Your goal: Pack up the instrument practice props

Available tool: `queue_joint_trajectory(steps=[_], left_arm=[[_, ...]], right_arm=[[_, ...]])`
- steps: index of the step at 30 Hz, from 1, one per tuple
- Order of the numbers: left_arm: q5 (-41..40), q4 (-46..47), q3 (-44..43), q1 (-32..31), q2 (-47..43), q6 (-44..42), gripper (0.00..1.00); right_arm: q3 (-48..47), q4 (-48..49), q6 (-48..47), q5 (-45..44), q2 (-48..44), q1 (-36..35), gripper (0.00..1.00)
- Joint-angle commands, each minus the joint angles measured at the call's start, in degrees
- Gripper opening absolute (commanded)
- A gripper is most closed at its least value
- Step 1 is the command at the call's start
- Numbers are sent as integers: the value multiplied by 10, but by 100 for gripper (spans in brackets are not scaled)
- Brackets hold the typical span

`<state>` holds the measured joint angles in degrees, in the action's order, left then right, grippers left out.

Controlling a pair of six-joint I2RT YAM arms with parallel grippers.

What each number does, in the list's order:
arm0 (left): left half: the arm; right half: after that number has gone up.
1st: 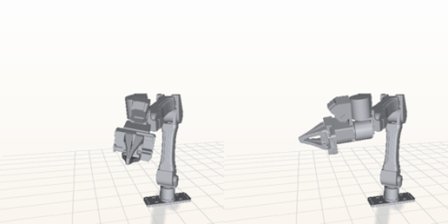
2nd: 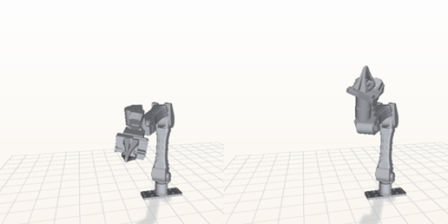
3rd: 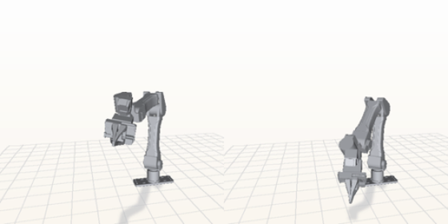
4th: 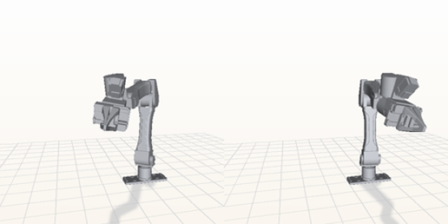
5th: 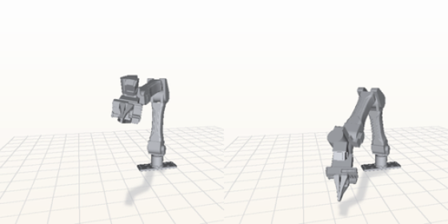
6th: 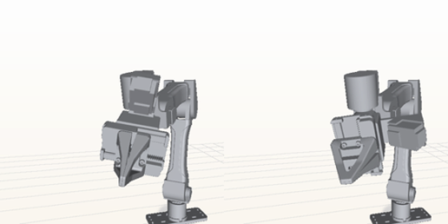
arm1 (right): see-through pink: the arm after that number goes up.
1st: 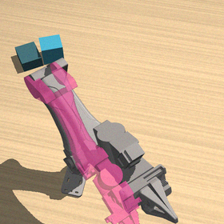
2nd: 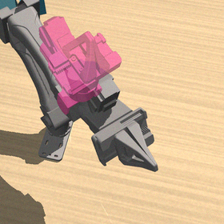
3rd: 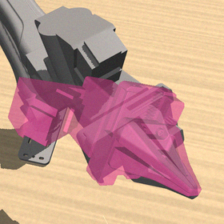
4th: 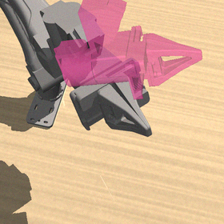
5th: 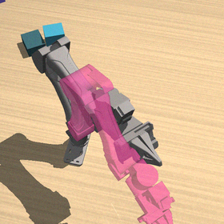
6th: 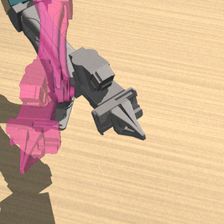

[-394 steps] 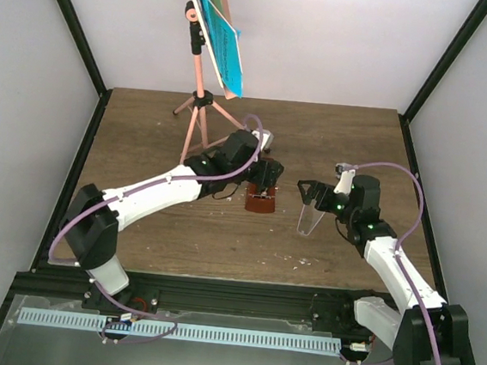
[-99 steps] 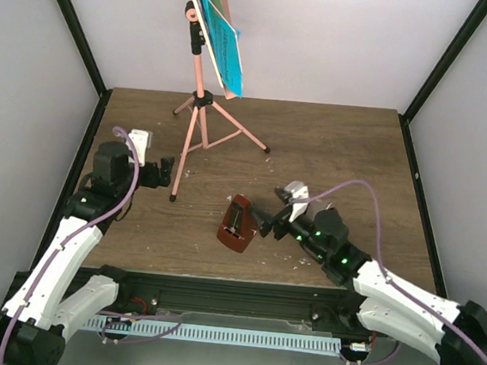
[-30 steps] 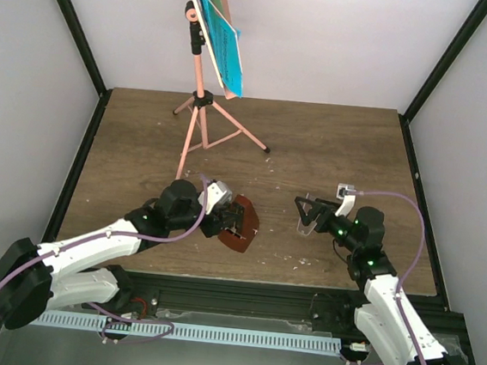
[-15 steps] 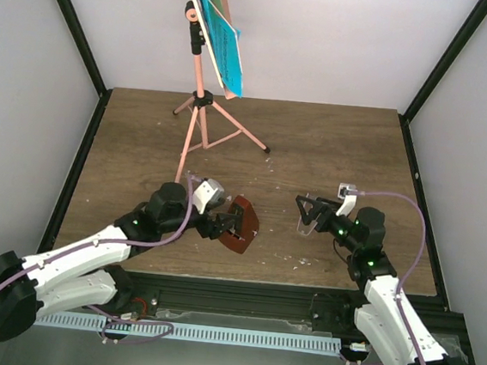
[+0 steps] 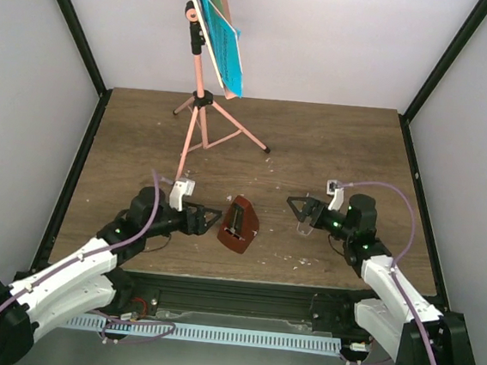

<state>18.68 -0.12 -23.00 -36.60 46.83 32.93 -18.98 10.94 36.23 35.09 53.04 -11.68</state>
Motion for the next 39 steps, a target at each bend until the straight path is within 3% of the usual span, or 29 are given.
queue_joint_trajectory(steps=[1, 10, 17, 20, 24, 30, 39], left_arm=[[82, -10, 29, 13, -35, 52, 88], [129, 28, 51, 22, -3, 70, 92], [159, 67, 57, 32, 49, 97, 92], [156, 92, 74, 31, 49, 97, 92], [163, 135, 89, 32, 63, 97, 92], [176, 164, 75, 31, 119, 37, 92], [161, 197, 57, 32, 155, -39, 88]], right_arm=[[6, 3, 31, 66, -7, -16, 100], [39, -7, 114, 23, 8, -147, 97], [45, 2, 155, -12, 47, -215, 83], [68, 51, 179, -26, 60, -240, 77], [99, 101, 213, -37, 65, -245, 74], [48, 67, 160, -55, 101, -246, 64], [27, 106, 151, -67, 151, -245, 49]])
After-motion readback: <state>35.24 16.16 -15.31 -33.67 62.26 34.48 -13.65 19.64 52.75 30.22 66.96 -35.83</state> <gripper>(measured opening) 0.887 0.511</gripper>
